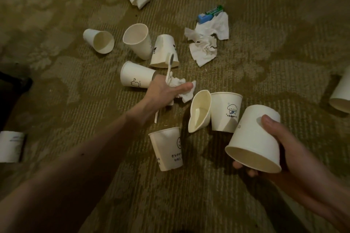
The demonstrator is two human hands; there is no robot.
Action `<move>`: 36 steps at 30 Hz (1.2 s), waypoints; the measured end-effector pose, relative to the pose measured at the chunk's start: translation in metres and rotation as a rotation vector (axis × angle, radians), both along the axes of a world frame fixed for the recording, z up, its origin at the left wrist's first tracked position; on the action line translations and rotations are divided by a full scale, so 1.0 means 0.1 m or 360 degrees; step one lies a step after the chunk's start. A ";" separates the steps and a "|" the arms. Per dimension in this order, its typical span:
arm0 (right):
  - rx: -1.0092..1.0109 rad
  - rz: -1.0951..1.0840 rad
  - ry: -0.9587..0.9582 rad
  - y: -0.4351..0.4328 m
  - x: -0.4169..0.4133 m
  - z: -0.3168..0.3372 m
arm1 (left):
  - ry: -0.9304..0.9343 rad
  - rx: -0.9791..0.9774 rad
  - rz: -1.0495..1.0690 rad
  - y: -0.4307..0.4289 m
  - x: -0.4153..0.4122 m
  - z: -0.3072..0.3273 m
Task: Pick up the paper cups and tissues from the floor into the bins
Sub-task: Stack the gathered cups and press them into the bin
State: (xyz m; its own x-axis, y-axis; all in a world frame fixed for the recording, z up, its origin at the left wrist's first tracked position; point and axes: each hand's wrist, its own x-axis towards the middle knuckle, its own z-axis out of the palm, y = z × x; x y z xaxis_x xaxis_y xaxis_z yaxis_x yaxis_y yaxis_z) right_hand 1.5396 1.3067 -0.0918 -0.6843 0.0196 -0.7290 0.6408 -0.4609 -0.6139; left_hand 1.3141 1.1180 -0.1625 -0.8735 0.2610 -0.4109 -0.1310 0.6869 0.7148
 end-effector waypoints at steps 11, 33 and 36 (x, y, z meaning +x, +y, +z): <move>0.0097 0.0014 0.0273 -0.07 0.03 0.12 | -0.0098 0.0471 0.0106 -0.06 0.21 0.79; 0.1277 -0.0946 0.0376 0.91 1.37 0.91 | -0.0572 0.0890 -0.1030 2.09 2.03 1.68; 0.1438 -0.0990 0.0353 1.07 1.62 0.95 | -0.0629 0.0796 -0.1136 2.32 2.20 1.73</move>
State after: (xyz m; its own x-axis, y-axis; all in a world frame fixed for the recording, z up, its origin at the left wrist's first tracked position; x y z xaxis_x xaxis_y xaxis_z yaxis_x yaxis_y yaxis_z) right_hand 1.7020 1.4132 0.0036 -0.4840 0.8643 -0.1368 0.2888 0.0102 -0.9573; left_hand 1.5344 1.3495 0.0109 -0.2623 0.9036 -0.3386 -0.0944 0.3252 0.9409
